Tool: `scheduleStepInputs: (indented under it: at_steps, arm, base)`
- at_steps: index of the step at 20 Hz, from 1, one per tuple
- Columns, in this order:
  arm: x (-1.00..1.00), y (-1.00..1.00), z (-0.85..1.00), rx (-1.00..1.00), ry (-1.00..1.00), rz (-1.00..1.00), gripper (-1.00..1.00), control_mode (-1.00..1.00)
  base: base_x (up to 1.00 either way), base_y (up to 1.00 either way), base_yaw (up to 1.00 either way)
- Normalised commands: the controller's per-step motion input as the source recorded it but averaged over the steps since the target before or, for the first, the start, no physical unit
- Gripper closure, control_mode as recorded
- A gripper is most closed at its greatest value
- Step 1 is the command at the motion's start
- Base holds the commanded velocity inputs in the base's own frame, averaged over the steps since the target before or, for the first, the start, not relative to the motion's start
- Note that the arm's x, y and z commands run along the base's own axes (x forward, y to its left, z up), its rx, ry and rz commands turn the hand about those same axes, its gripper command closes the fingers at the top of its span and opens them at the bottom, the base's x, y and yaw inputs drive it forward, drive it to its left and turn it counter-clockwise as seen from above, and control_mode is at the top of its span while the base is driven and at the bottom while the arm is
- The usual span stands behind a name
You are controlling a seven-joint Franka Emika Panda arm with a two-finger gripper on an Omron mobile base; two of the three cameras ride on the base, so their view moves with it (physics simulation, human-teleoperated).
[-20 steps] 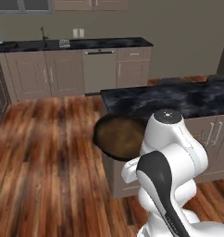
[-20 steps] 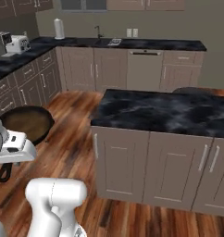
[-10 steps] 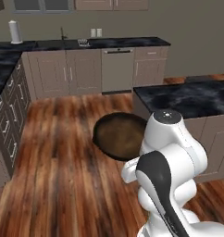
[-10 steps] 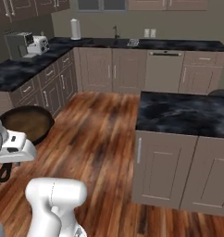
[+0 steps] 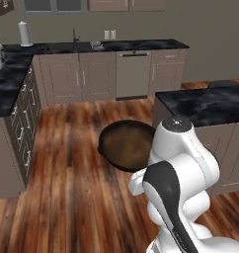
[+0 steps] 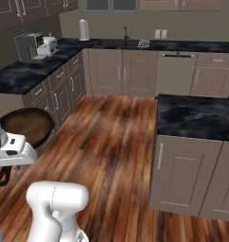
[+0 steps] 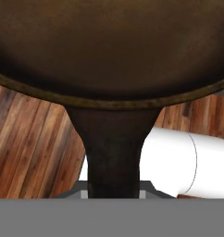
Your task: Move the pot and pan from the stove into the sink.
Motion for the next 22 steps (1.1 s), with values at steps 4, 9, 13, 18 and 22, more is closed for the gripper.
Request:
scheduleStepInputs:
  at_steps: [4,9,13,18,22]
  arm:
    - [0.0,0.0,0.0,0.0,0.0,0.0,1.0,1.0]
    - [0.0,0.0,0.0,0.0,0.0,0.0,1.0,1.0]
    - [0.0,0.0,0.0,0.0,0.0,0.0,1.0,1.0]
    - [0.0,0.0,0.0,0.0,0.0,0.0,1.0,1.0]
    - [0.0,0.0,0.0,0.0,0.0,0.0,1.0,1.0]
  base:
    - [0.4,0.08,0.0]
    - [0.77,0.12,-0.02]
    - [0.83,0.08,-0.01]
    - [0.86,0.1,-0.03]
    - [0.89,0.12,-0.02]
